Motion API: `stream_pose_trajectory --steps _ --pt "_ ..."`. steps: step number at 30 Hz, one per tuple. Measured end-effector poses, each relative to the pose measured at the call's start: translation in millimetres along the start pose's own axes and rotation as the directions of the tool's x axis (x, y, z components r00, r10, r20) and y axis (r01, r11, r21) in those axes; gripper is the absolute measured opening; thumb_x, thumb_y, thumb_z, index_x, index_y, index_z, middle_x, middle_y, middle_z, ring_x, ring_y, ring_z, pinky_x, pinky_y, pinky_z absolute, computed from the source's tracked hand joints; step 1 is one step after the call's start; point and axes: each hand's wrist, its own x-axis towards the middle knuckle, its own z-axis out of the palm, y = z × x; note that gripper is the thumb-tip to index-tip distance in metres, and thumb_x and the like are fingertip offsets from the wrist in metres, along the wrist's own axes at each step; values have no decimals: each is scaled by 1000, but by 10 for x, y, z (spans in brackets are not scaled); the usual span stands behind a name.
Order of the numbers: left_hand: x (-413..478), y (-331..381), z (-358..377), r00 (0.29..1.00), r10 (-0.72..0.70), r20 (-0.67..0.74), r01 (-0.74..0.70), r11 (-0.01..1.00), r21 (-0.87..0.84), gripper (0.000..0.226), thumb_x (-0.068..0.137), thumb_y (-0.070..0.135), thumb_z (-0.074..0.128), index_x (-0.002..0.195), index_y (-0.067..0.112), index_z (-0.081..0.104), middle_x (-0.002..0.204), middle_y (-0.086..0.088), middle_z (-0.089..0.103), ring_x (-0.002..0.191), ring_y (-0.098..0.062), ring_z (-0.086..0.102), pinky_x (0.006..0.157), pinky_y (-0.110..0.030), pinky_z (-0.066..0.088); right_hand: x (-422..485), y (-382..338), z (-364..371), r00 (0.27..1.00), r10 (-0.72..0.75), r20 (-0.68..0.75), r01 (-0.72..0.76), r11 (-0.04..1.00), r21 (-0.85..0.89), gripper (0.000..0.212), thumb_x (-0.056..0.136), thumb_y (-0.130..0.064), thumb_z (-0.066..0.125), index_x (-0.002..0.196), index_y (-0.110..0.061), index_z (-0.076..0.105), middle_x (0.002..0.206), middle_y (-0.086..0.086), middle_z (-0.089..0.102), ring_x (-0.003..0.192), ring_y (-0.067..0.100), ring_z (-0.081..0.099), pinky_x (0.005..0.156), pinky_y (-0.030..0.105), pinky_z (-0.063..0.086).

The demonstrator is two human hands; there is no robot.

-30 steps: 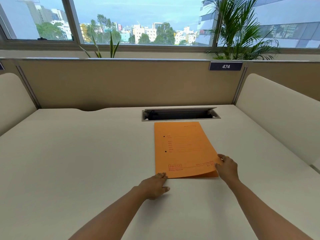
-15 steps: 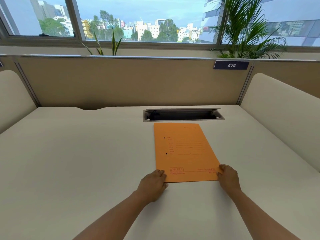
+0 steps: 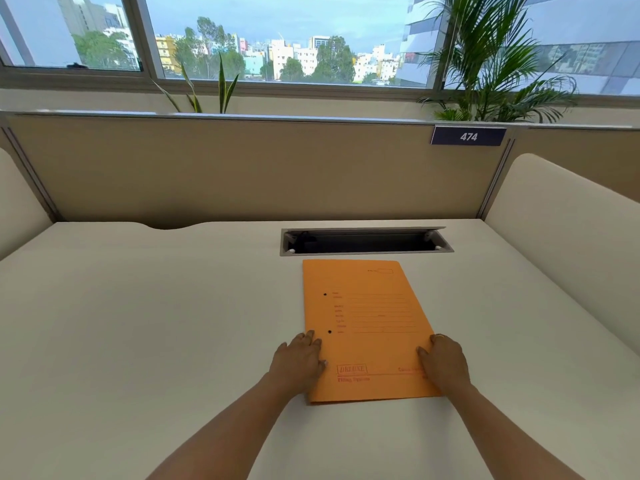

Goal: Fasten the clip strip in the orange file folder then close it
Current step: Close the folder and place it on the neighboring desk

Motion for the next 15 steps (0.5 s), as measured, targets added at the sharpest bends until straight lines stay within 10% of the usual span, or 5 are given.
stream_pose_trajectory --steps 15 --pt "592 -42 -171 982 -171 -78 157 975 -157 53 94 44 38 134 8 38 137 -13 45 127 -27 41 97 -39 43 558 -246 32 998 -7 58 10 999 -46 35 85 -27 60 106 0 56 112 17 60 107 32 53 89 40 48"
